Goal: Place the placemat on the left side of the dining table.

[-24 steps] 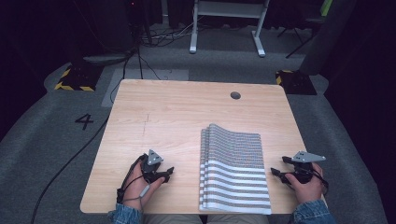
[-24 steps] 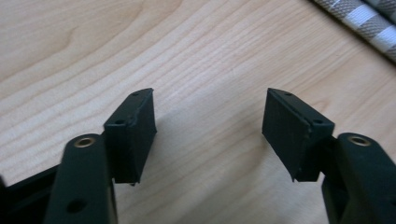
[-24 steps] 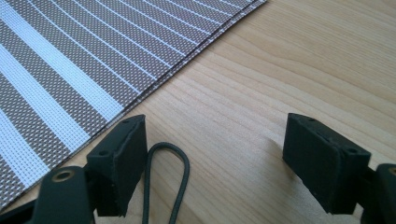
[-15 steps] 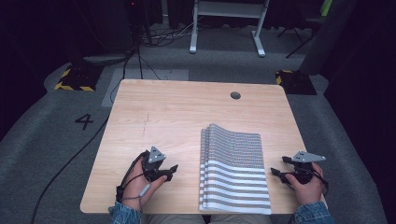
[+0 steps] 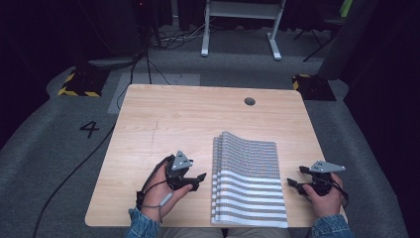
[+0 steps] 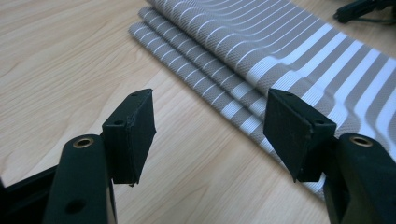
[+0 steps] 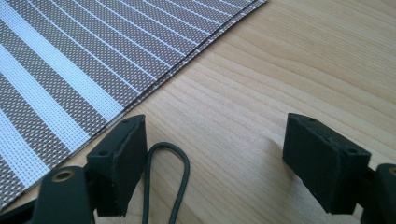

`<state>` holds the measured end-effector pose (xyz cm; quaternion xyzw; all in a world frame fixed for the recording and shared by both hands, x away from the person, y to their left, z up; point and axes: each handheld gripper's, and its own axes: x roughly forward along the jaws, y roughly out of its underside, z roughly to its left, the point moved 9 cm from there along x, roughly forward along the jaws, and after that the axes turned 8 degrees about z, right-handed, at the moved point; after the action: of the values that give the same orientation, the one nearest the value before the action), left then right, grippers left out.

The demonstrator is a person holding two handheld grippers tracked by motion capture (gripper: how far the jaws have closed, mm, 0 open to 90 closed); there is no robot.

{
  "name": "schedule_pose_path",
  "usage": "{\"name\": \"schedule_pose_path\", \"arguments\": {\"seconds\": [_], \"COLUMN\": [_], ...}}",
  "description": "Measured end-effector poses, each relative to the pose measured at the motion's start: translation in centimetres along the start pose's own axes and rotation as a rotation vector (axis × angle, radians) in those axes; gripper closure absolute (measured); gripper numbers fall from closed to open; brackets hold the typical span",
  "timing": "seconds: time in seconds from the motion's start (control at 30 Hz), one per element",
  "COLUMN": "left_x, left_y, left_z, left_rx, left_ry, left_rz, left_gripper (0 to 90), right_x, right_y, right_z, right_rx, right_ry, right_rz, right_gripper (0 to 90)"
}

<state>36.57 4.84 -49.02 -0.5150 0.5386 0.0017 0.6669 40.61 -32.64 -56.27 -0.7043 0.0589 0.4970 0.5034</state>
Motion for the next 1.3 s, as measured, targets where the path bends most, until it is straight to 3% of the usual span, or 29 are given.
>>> {"name": "schedule_pose_path", "arguments": {"seconds": [0.07,0.1,0.2,0.23,0.33,0.47,0.7,0.83,1.1,1.13,1.17,1.23,1.3], "left_x": [0.3,1.0,1.7,2.6,3.5,5.1,7.1,7.4,8.5,8.5,8.9,9.4,9.7], "left_y": [-0.2,-0.5,-0.5,-0.5,-0.6,-0.8,-0.4,-0.5,0.4,0.4,0.4,0.6,0.6], "left_z": [-0.5,-1.4,-2.1,-2.8,-3.4,-4.3,-4.7,-5.1,-5.2,-5.2,-5.7,-6.1,-6.4], "left_rx": [0.005,-0.006,-0.010,-0.002,-0.006,-0.030,-0.040,-0.007,-0.014,-0.014,-0.012,0.002,0.015], "left_ry": [0.006,0.041,0.062,0.086,0.105,0.162,0.189,0.174,0.198,0.198,0.230,0.251,0.244], "left_rz": [-0.003,-0.014,-0.007,0.006,0.006,0.010,0.048,0.041,0.067,0.067,0.062,0.063,0.068], "left_gripper": [34.9,35.0,35.0,34.9,34.7,33.1,31.4,29.3,26.5,27.3,28.2,32.6,38.3], "right_x": [0.0,0.0,0.0,0.0,0.0,0.0,0.0,0.0,0.0,0.0,0.0,0.0,0.0], "right_y": [0.0,0.0,0.0,0.0,0.0,0.0,0.0,0.0,0.0,0.0,0.0,0.0,0.0], "right_z": [0.0,0.0,0.0,0.0,0.0,0.0,0.0,0.0,0.0,0.0,0.0,0.0,0.0], "right_rx": [0.000,-0.001,-0.001,-0.001,-0.004,0.000,-0.001,0.000,-0.001,-0.001,-0.001,-0.001,0.000], "right_ry": [0.000,0.001,0.000,0.001,0.002,0.000,0.001,0.000,0.000,0.001,0.000,0.000,0.000], "right_rz": [0.000,-0.001,0.000,-0.001,0.001,0.000,0.000,0.001,0.000,0.000,0.000,0.000,0.001], "right_gripper": [22.3,22.3,22.3,22.3,22.3,22.3,22.3,22.3,22.3,22.3,22.3,22.3,22.3]}}
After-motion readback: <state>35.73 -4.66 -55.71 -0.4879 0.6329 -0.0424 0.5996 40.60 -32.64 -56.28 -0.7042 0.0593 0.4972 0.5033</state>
